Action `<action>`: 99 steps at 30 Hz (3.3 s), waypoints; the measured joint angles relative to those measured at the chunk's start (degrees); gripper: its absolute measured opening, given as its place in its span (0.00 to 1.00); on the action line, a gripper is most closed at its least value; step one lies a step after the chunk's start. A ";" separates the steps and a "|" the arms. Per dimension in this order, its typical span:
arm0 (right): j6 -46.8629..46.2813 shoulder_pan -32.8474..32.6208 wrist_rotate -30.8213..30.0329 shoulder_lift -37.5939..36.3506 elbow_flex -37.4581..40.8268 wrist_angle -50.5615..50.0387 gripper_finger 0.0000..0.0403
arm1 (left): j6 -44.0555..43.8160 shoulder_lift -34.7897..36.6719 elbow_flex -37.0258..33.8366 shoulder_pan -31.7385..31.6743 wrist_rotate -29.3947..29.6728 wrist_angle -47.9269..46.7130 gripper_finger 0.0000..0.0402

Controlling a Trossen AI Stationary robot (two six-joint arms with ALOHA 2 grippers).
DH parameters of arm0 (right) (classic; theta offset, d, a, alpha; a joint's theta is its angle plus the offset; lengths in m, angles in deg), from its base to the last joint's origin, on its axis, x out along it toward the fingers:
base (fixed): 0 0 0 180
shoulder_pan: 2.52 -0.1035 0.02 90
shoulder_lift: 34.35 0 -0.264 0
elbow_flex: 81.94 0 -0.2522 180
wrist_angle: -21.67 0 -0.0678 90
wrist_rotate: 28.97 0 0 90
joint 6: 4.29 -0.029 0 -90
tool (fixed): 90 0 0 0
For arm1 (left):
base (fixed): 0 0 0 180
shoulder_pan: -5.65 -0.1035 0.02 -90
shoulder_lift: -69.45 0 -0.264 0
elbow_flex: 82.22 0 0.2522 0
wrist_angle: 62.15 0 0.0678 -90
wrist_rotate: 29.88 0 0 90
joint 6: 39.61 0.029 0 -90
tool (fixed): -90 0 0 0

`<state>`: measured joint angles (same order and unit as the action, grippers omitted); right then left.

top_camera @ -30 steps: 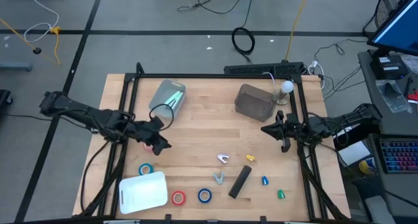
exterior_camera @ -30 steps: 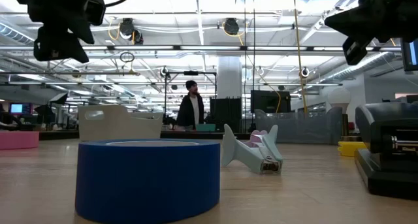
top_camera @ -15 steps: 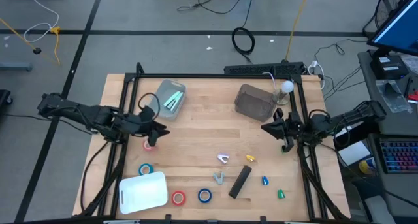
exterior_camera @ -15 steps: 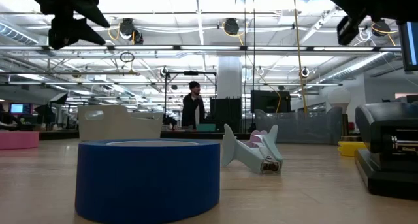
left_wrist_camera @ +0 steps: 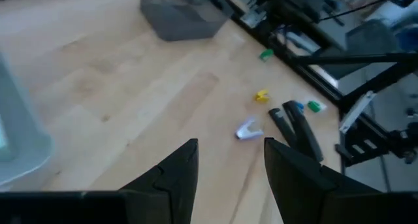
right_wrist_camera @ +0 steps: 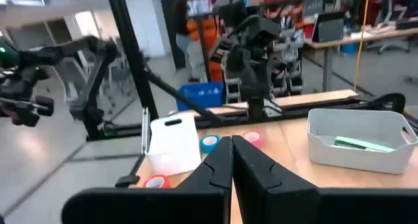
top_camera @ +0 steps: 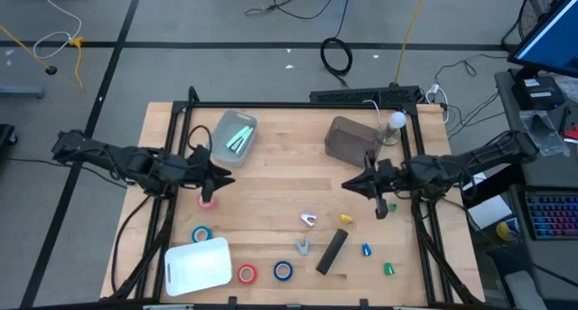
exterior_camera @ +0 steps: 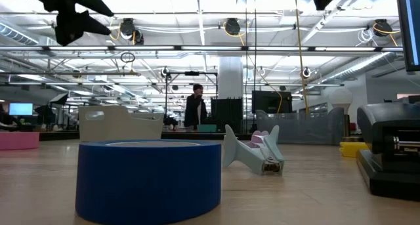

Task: Pick and place Stapler, Stapler remover, tape
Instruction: Put the black stapler into the gray bin

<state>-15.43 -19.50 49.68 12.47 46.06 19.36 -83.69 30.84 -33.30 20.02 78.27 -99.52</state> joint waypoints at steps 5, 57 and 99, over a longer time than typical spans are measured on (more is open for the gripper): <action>0.31 0.01 2.64 5.89 -6.66 -6.54 0.00 | 0.35 1.94 -8.00 0.00 -3.57 10.55 0.44; 9.11 0.46 16.08 31.99 -29.41 -40.04 0.24 | 8.22 7.94 -13.58 -0.15 -4.59 11.72 0.44; 29.34 -3.86 23.08 37.92 -27.15 -52.01 0.50 | 9.68 7.94 -13.58 -0.15 -4.52 10.48 0.44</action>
<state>13.92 -23.35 72.76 50.39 18.91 -32.65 -74.01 38.78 -46.87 19.87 73.75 -89.04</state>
